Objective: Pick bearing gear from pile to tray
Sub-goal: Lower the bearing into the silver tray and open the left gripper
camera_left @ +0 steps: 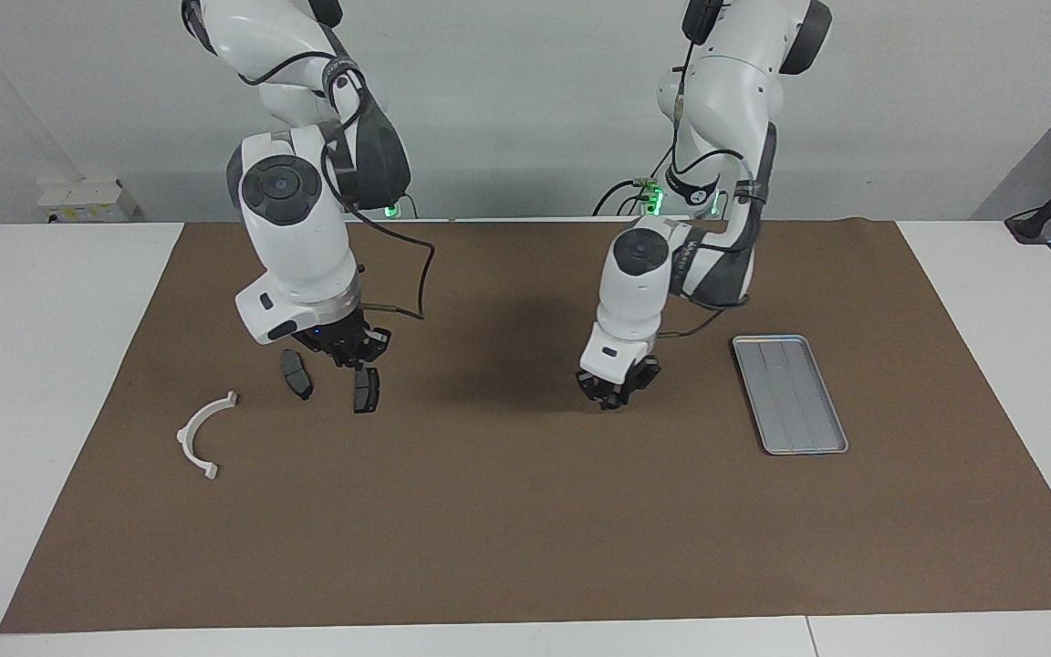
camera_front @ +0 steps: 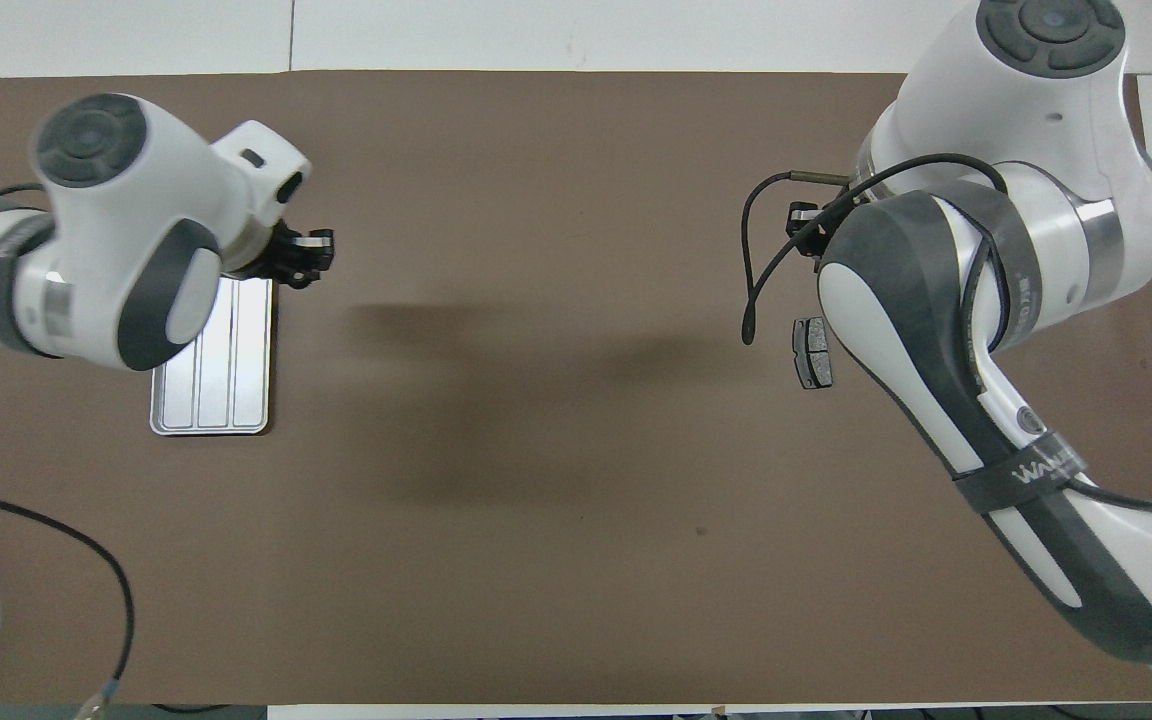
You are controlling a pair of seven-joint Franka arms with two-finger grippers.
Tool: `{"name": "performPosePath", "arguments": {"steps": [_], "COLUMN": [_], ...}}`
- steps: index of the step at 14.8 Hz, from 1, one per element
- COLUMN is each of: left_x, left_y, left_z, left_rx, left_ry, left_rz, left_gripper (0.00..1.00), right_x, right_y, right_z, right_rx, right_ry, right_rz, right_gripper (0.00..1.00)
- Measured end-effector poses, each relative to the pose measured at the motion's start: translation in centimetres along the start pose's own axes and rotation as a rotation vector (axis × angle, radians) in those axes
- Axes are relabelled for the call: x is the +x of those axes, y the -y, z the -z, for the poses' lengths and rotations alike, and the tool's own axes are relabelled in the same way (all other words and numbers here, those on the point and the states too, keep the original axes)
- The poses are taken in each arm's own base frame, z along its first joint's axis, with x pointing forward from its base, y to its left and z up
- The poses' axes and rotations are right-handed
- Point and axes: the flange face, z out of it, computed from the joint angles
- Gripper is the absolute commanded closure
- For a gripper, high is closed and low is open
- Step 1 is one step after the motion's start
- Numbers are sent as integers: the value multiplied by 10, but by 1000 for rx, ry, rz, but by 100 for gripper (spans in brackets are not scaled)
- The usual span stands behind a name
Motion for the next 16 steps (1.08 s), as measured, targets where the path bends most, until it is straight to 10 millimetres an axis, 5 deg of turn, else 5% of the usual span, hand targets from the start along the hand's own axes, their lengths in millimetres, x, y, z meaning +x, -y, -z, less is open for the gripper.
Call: {"name": "performPosePath", "arguments": {"steps": [2,5,10,16], "left_x": [1,-6,-46,-77], "left_y": [70,129,138,135], "left_z": [20,0,-63,-91], "left_rx": [5,6,6,10], "left_ry": [3,29,50,50], "left_rz": [-51,-98,-102,-108], "left_gripper": [100,100,100,100], "right_x": [-20,-56,-104,-129], "right_y": [33,86,155,195], "right_z": [1,2,-24,-73], "right_rx": [13,25,60,95], "right_ry": [7,-2,-22,-18], "right_rz": [-62,-159,-269,-341], "right_gripper": [100,100,100,100]}}
